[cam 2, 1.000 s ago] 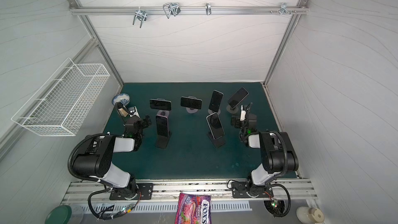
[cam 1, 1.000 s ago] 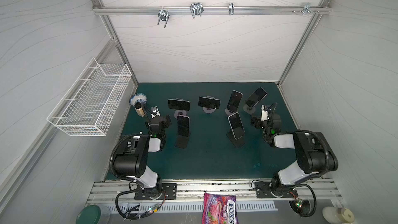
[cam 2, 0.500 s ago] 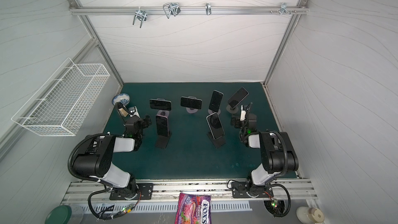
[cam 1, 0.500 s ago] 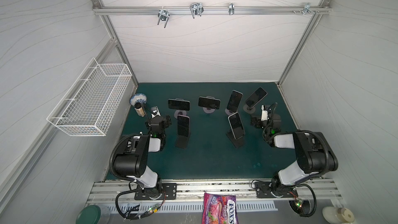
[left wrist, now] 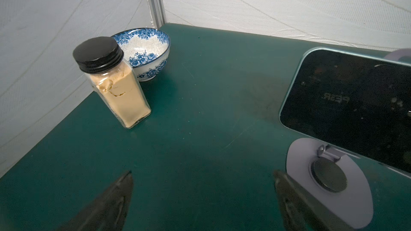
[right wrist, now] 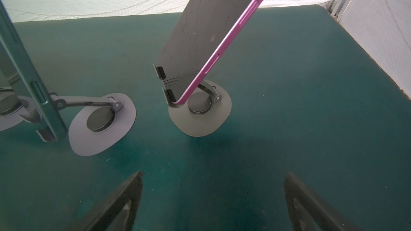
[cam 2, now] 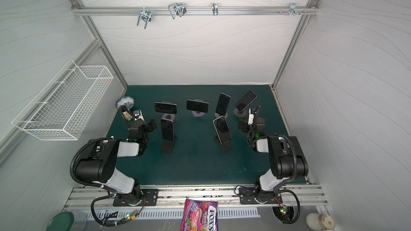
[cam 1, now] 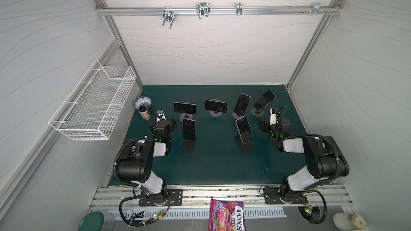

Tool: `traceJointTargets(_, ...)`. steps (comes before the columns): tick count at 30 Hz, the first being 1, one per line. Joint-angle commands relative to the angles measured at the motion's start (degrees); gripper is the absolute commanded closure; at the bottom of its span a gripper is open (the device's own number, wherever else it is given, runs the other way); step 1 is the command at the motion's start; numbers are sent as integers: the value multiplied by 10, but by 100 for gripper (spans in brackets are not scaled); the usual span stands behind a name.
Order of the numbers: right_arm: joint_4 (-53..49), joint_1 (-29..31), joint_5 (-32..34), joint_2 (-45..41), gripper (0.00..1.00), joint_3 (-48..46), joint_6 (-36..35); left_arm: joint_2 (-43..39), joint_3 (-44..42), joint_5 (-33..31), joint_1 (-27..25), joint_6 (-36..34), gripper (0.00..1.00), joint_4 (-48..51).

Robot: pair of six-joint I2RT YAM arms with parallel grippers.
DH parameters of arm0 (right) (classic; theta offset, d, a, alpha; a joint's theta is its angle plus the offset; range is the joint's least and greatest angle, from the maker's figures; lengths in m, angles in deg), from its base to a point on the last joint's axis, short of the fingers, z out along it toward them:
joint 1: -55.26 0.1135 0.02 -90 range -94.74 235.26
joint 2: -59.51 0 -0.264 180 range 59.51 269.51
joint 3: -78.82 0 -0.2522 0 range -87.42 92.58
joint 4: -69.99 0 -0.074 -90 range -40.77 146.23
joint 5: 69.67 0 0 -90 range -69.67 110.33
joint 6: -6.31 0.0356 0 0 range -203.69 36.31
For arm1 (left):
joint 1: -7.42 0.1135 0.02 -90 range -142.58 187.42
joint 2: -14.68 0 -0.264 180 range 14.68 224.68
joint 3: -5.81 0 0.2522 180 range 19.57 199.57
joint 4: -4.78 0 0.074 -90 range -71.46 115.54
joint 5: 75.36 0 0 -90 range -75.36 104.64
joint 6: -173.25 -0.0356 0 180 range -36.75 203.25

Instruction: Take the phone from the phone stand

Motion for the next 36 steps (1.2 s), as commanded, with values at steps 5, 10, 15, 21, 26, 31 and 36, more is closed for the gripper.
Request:
traceJointTargets(5, 19, -33, -87, 3, 1, -1, 1, 0, 9, -5, -3, -6, 1, -11)
traceJointTargets(10, 22, -36, -111, 4, 1, 0, -4, 0, 7, -5, -2, -5, 1, -12)
traceJointTargets(15, 21, -34, -107, 6, 1, 1, -6, -3, 3, 1, -2, -7, 3, -19)
traceJointTargets(21, 45, -42, -112, 3, 1, -12, 4, -18, -26, -3, -2, -8, 4, -64)
traceJointTargets(26, 53, -46, -116, -11, 1, -24, 7, -66, -27, -19, -10, -12, 4, -20)
traceJointTargets(31, 43, -46, -102, -47, 1, -37, 11, -107, -44, -53, -16, -4, 4, -17)
traceJointTargets(36, -47, -44, -70, -110, 1, -23, 14, -161, -37, -72, -21, -4, 4, 30)
